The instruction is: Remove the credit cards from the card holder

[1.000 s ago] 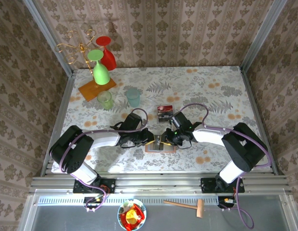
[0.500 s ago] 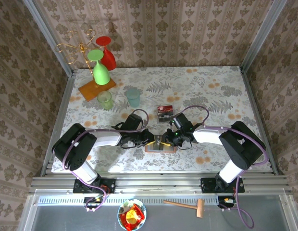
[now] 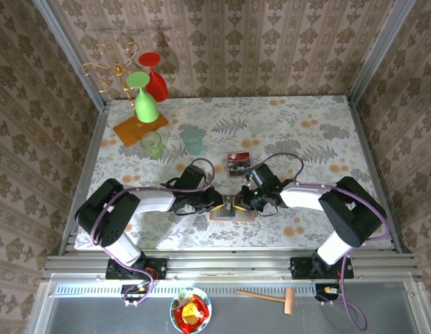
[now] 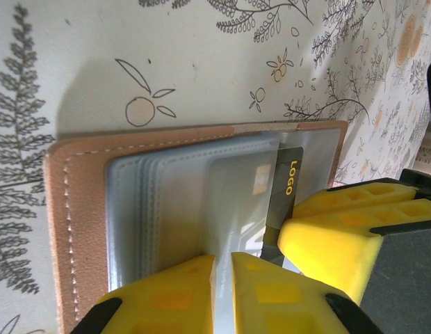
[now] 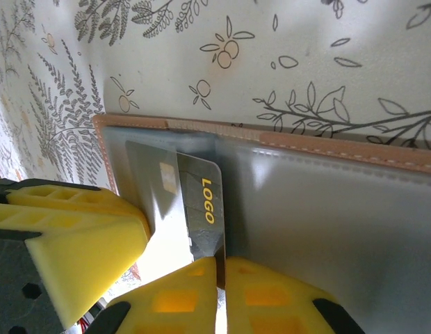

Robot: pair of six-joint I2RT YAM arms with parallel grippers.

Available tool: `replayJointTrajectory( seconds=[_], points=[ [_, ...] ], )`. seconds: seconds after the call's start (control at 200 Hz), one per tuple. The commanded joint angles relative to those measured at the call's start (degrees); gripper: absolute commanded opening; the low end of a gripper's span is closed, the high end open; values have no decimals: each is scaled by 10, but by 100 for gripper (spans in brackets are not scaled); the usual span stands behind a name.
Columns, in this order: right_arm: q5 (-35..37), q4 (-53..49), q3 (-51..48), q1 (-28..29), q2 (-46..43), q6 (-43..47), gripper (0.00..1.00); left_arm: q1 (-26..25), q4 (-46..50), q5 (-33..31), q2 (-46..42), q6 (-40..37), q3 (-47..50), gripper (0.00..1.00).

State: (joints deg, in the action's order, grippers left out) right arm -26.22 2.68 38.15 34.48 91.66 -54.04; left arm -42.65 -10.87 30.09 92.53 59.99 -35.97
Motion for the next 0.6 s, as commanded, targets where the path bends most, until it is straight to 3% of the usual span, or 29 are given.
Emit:
replayJointTrajectory(
  seconds=[0.0, 0.34, 0.595],
  points=[
    [2, 0, -14, -5, -16, -2, 10, -1, 15, -4, -8, 4, 15, 16],
    [13, -37, -35, -28, -61, 28, 8, -7, 27, -20, -25, 6, 22, 16],
    [29, -122, -13, -41, -82, 79, 8, -22, 17, -41, -34, 21, 26, 17]
  ],
)
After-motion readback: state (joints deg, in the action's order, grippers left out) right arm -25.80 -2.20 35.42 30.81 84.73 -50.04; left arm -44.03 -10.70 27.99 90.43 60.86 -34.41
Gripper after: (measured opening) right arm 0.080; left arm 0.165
